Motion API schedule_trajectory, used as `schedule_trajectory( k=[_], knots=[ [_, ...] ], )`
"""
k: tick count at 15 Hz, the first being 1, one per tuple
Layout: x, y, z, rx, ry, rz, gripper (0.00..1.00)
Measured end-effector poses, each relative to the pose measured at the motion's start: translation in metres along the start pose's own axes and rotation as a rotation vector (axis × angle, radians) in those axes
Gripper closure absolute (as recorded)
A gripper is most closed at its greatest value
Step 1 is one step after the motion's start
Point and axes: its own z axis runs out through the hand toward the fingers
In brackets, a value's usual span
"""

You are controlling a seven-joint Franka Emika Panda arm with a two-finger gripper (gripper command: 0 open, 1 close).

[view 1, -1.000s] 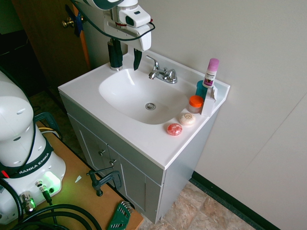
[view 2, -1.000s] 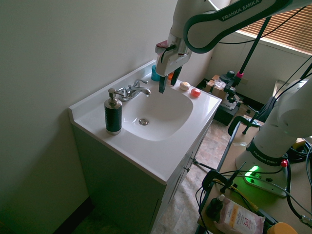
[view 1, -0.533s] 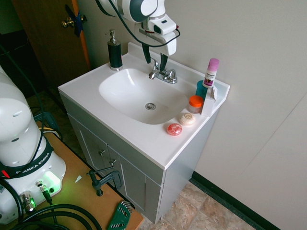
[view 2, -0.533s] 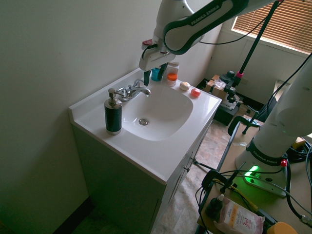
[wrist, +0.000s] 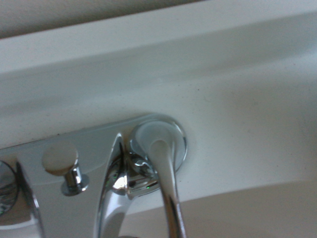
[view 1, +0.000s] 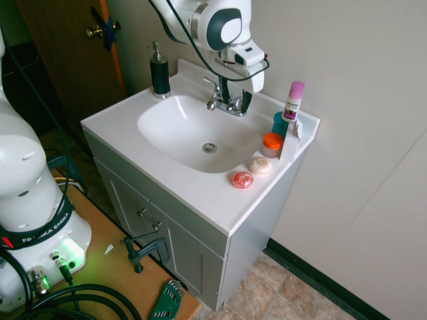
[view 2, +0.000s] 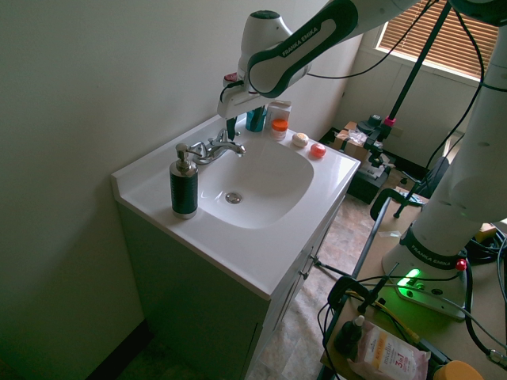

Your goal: Turn off the cold water

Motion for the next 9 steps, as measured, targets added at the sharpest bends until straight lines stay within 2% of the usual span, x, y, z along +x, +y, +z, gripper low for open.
schedule_trajectory(
  k=[9],
  knots=[
    [0.060, 0.000, 0.020, -0.002, 0.092, 0.038, 0.00]
  ],
)
